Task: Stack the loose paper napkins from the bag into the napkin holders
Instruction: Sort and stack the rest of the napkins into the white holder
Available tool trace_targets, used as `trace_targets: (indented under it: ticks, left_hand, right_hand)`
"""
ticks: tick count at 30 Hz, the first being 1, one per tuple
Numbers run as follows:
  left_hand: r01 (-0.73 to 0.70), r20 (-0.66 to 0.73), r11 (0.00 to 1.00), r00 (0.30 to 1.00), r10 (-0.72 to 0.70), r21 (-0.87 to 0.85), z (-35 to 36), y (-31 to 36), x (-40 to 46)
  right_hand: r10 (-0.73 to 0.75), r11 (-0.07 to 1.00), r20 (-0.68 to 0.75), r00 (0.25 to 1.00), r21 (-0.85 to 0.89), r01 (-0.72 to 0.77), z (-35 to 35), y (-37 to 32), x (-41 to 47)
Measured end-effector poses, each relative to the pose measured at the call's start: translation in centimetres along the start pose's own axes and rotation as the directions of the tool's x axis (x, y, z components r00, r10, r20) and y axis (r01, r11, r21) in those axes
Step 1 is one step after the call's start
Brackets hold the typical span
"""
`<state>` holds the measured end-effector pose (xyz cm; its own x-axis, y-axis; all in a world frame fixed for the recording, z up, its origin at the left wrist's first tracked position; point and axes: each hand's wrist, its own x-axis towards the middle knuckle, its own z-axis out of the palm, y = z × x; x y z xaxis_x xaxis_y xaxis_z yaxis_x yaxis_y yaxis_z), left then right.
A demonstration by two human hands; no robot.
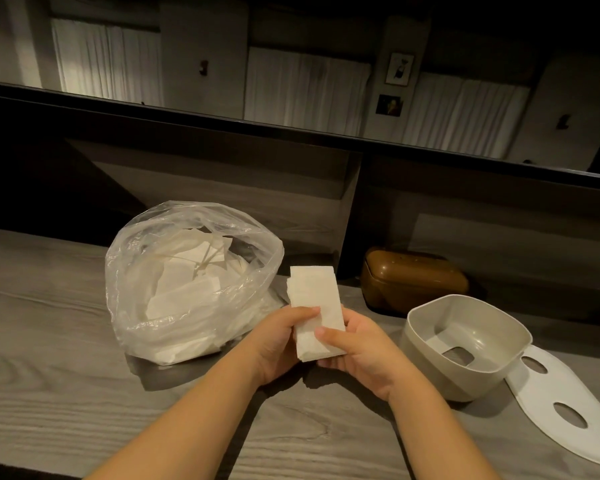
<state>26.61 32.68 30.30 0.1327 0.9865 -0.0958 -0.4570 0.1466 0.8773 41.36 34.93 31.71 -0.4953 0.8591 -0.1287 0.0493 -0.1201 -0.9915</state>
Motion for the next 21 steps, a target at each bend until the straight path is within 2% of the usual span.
trace_targets:
  ticks: [2,4,6,8,10,12,16,21]
  left_hand:
    - [0.003,0.005,1.0,1.0,-0.003,-0.013,-0.4,-0.1,0.3]
    - [-0.022,0.043,0.997,0.999,0.025,-0.069,-0.6,-0.1,0.4]
    - [-0.026,0.063,0.991,0.997,0.034,-0.13,-0.9,0.3,0.2]
    - [0.014,0.055,0.995,0.998,-0.009,-0.102,-1.4,0.6,0.3]
    - [0.088,0.112,0.996,0.99,-0.086,-0.017,-1.9,0.6,0.2]
    - [0.142,0.191,0.988,0.97,-0.152,0.064,-1.8,0.6,0.0]
    - [0.171,0.317,0.977,0.927,-0.203,0.126,-1.6,0.5,-0.4]
    - [0.169,0.303,0.97,0.928,-0.216,0.173,-1.7,0.6,-0.4]
  right_hand:
    - [0.06,0.992,0.034,0.998,-0.116,-0.055,-0.2,-0.3,-0.3]
    - [0.077,0.926,0.02,0.997,-0.373,-0.064,-0.7,-0.7,-0.6]
    - [-0.011,0.871,-0.077,0.997,-0.491,-0.028,-1.3,-0.9,-0.5]
    - [-0.118,0.945,-0.241,0.963,-0.324,0.035,-1.5,-1.0,-0.2]
    - [-0.15,0.985,-0.375,0.915,-0.141,0.104,-1.4,-1.2,0.4]
    - [-0.13,0.991,-0.404,0.906,-0.088,0.103,-1.2,-1.1,0.6]
    - [-0.218,0.971,-0.393,0.893,-0.175,0.16,-0.9,-0.6,0.4]
    - [-0.281,0.946,-0.424,0.861,-0.271,0.175,-0.9,-1.0,0.2]
